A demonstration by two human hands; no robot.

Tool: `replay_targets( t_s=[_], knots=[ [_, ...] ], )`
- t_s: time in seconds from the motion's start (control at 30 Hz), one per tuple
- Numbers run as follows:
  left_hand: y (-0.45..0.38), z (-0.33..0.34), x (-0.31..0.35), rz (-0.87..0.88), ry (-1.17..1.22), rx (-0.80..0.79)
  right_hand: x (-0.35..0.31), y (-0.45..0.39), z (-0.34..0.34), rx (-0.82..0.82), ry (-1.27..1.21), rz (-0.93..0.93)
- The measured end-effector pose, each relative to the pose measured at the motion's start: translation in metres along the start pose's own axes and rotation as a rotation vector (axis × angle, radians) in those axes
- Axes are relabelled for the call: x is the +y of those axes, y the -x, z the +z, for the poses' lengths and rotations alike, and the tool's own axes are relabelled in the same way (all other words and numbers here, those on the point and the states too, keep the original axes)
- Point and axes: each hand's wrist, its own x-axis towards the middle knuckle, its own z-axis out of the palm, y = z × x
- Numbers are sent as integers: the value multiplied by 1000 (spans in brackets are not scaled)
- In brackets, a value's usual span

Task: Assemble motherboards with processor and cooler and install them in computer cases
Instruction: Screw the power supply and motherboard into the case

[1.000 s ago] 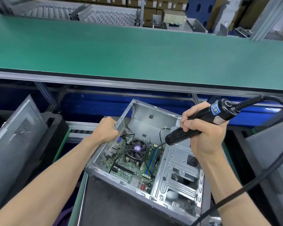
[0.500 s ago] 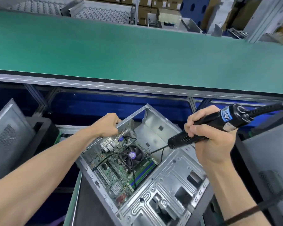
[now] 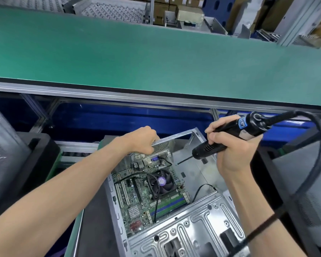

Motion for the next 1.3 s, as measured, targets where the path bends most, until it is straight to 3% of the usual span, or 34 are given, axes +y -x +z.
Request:
replay_targets(
  t_s=[0.13,0.27,0.7,1.3],
  knots=[
    [29,11,-14,-81,-75,230,20,-11,3,-39,24,20],
    [45,24,-21,-179,-15,364,37,-17,9,-59,48,44],
    [42,29,-21,-229,305,428,73,-22,14,-117,139,137],
    [44,23,-18,-247,332,397,80,-21,31,-173,162,169]
  ],
)
